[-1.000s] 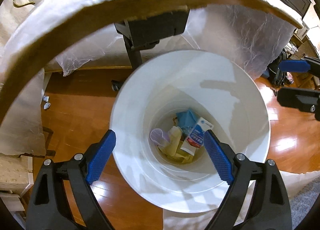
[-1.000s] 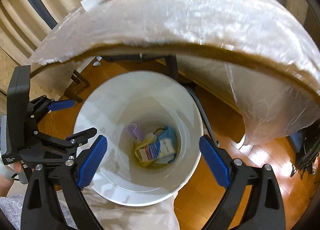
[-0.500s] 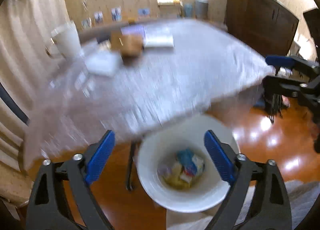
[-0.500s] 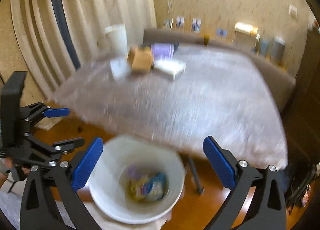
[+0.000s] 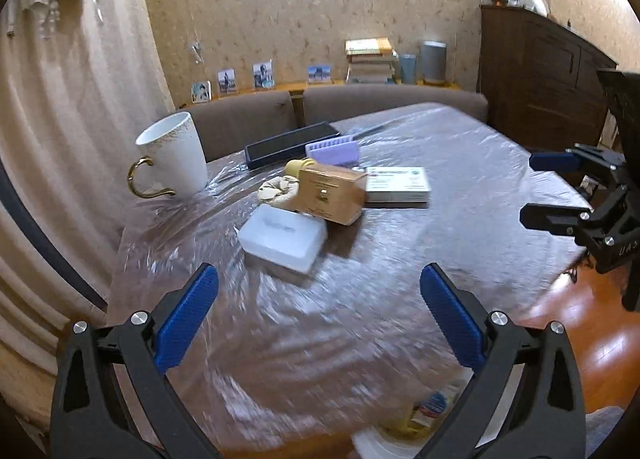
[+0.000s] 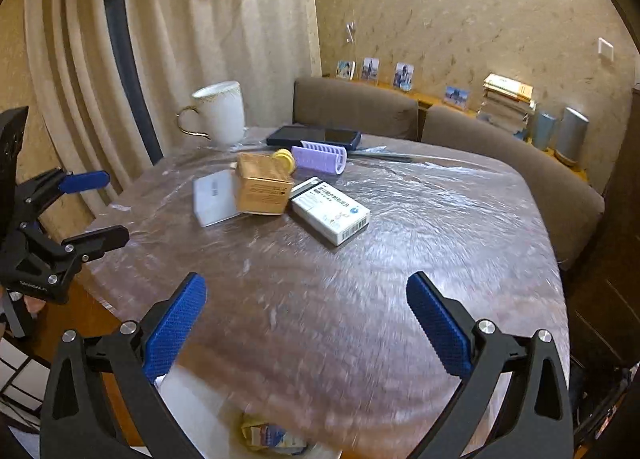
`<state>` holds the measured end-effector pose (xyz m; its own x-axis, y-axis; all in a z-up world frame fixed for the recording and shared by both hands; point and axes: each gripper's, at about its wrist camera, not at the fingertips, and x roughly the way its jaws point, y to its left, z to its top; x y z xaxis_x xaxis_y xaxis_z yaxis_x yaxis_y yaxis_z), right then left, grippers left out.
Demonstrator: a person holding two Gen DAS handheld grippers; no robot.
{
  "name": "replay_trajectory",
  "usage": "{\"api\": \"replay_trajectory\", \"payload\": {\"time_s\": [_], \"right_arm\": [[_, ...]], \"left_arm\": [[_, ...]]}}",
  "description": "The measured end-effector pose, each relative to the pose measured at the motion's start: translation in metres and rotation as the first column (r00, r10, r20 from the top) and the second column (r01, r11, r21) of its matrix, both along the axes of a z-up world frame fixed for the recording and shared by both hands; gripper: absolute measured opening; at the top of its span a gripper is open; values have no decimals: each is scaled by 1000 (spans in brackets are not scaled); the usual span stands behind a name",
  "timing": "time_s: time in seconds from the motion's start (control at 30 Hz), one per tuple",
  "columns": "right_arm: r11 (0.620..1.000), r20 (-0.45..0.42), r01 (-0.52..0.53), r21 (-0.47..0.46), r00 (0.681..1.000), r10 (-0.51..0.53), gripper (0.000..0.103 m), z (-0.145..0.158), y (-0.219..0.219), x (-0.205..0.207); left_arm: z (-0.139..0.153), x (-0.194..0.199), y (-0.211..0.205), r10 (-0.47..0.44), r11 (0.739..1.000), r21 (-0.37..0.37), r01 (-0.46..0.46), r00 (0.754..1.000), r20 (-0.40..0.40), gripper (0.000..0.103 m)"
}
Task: Collect trash
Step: 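Swing both open tools back over the table toward the remaining items, then grasp the white plastic tray with the left tool while the right tool grasps the white medicine box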
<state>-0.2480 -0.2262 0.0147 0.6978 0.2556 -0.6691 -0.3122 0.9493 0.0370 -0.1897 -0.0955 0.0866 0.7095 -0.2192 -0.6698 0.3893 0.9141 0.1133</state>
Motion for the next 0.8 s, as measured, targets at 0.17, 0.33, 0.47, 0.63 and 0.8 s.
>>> {"api": "replay_trajectory", "payload": {"time_s": [0.17, 0.33, 0.47, 0.63, 0.8], "right_arm": [[999, -51, -18, -45, 999, 16, 99, -16, 5, 53], [997, -101, -37, -73, 994, 29, 99, -34, 11, 96], [995, -140, -49, -90, 990, 36, 99, -49, 16, 124], [994, -161, -70, -81, 985, 57, 99, -58, 25, 147], [993, -189, -100, -69, 978, 85, 90, -65, 34, 158]], "left_arm": [[-21, 49, 5, -31, 1000, -4, 31, 995, -99, 101], [-47, 88, 6, -49, 999, 10, 51, 983, -174, 101], [-59, 113, 10, -64, 998, -8, 63, 975, -212, 101], [-72, 135, 12, -110, 994, -35, 104, 959, -260, 101], [-76, 140, 13, -157, 988, -50, 149, 951, -266, 101]]}}
